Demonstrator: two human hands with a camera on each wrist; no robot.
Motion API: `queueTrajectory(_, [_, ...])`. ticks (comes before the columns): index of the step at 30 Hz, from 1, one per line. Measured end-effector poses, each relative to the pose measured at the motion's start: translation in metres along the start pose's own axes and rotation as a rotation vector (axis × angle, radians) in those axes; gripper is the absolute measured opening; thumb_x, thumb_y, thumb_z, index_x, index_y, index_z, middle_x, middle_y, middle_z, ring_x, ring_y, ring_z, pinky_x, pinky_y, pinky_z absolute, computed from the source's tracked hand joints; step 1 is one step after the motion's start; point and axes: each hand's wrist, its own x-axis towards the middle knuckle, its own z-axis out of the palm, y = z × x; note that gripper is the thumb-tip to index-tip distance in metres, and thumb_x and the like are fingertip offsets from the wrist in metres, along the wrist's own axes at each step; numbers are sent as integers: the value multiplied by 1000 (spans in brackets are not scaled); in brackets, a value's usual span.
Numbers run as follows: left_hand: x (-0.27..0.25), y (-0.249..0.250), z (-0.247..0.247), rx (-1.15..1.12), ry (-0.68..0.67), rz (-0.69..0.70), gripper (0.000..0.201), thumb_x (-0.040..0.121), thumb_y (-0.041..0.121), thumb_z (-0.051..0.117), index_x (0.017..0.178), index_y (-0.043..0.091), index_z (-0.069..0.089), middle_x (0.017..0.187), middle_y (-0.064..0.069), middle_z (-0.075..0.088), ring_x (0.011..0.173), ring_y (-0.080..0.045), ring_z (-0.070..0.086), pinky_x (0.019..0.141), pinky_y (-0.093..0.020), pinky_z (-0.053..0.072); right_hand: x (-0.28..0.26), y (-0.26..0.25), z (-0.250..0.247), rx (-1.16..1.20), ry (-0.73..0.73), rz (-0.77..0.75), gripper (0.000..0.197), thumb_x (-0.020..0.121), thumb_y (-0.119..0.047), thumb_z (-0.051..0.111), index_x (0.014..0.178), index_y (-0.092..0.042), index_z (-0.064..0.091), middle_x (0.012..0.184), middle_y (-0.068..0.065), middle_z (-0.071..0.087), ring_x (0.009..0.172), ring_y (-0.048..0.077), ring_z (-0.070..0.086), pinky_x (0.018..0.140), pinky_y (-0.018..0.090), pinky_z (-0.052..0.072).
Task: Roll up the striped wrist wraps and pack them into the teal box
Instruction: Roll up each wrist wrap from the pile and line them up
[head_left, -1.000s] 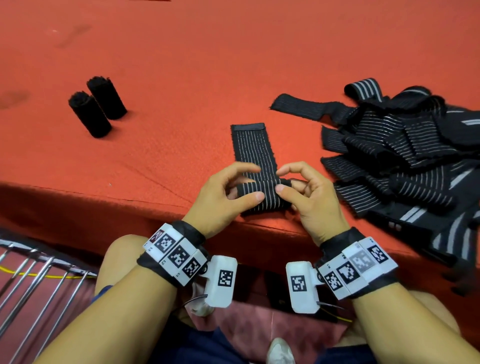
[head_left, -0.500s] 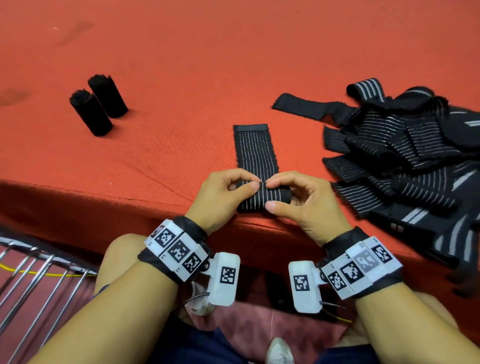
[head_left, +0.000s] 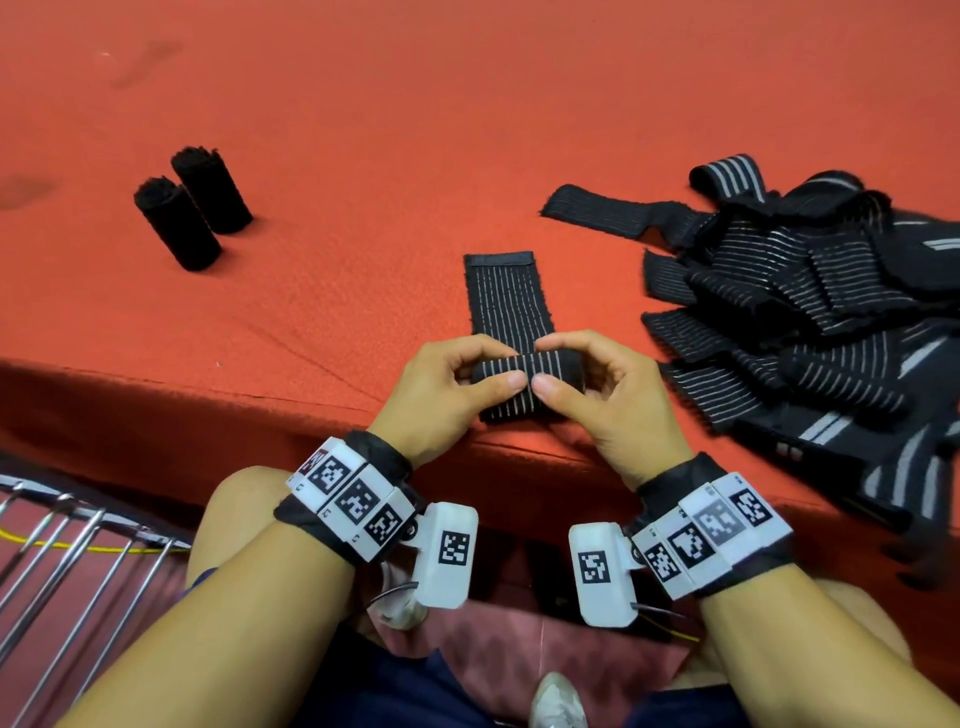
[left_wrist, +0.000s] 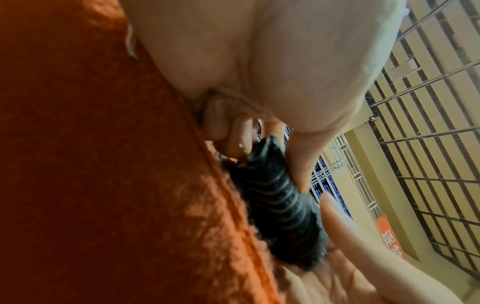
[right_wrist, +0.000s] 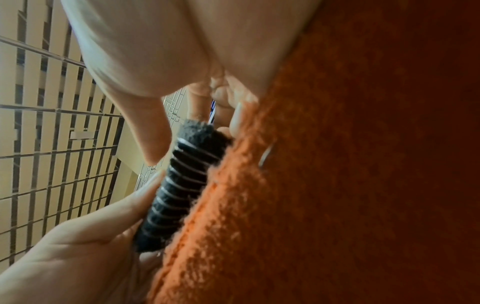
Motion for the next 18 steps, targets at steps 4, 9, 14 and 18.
queueTrajectory(4, [0,2,-1,10,2,-32,15,89,30,69,92,19,78,92,-7,76,85,-21,71,88,-49,54,-2,-2,-4,39,-76,-28,42,78,1,81,115,-15,70,110,6,70,93,8,64,81,21,51])
queueTrajectory(9, [4,0,0,26,13,-43,16,85,38,66,85,25,76,88,-15,72,76,-16,60,80,-44,51,-3,-5,-7,-81,-147,-57,44,72,6,85,106,-18,72,111,0,67,78,-5,56,64,8,38])
queueTrajectory(14, [5,-1,0,114,-17,6,25,84,51,59,92,30,71,86,-12,66,76,-31,56,80,-52,50,-1,2,-4,-42,-64,11,28,77,-6,85,98,-24,77,80,-15,68,59,-1,51,61,20,40])
queueTrajectory(18, [1,2,-1,92,-38,43,32,81,56,64,99,30,68,88,0,68,78,-28,58,76,-47,50,1,5,-3,-37,29,17,20,82,-15,83,100,-23,77,83,-4,74,69,10,60,67,36,50])
